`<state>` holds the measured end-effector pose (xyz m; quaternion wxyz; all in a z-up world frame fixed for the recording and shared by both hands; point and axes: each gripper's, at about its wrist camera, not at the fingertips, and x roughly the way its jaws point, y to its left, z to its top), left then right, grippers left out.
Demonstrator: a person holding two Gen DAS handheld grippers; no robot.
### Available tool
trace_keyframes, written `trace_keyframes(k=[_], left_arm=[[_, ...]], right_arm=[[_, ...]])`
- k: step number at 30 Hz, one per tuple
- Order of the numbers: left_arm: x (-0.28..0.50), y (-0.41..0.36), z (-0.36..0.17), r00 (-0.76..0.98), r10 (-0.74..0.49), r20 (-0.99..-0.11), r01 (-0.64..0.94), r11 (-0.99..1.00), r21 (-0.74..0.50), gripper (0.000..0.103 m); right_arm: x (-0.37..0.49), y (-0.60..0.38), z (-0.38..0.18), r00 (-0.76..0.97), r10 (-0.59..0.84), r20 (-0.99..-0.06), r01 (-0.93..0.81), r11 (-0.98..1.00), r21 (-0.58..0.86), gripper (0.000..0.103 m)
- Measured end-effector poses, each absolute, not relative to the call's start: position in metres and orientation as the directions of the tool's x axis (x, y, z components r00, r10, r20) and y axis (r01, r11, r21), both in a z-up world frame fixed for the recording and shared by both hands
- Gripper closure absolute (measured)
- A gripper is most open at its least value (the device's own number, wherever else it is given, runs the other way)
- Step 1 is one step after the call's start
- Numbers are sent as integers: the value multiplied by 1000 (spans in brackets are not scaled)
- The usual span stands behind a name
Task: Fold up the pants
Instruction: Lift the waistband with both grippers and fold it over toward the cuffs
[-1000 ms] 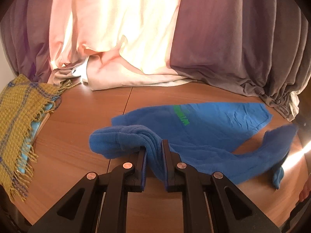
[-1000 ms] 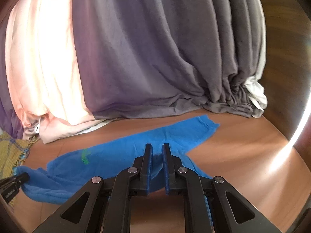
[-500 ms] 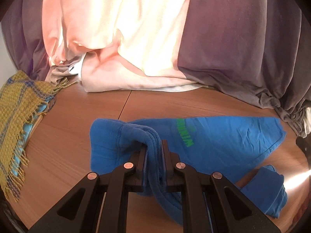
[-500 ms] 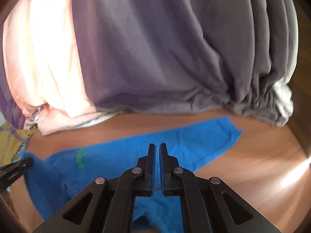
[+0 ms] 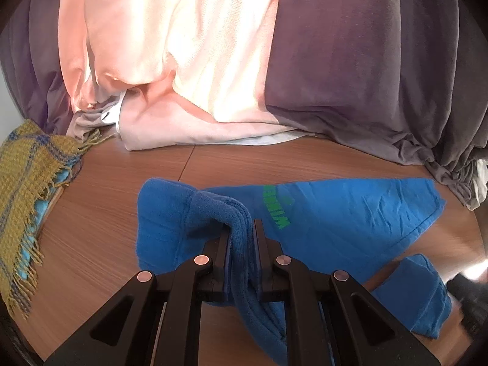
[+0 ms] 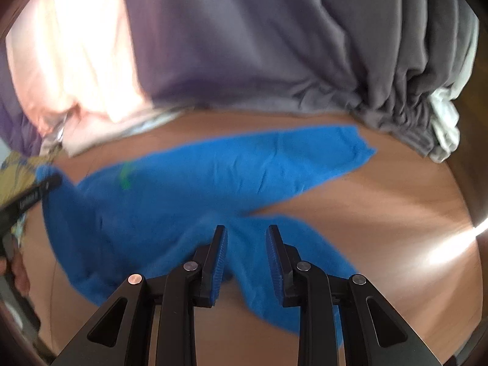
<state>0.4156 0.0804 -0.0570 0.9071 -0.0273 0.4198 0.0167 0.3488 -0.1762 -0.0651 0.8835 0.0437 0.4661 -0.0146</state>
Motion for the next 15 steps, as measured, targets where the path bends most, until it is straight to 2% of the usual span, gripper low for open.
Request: trace_keyframes(k=[4,13,14,15], left_arm=[[413,85,-58,642,3,-767,-54,998,-41,90],[403,97,-60,627,8,-779,-58,998,-36,90],[400,98,-61,626,16,-780,-57,998,-25,90],[399,98,-61,625,21,-780,-55,998,-17,90]], right_arm=[[345,-164,-83,501,69,-862,-32,998,61,76],[373,-149,-105,451,61,-891,-183,983,-25,76],[376,-149,-107,448,61,-892,-189,982,-27,77],[378,-151,-106,456,64,-888,-187,982,-26,85]])
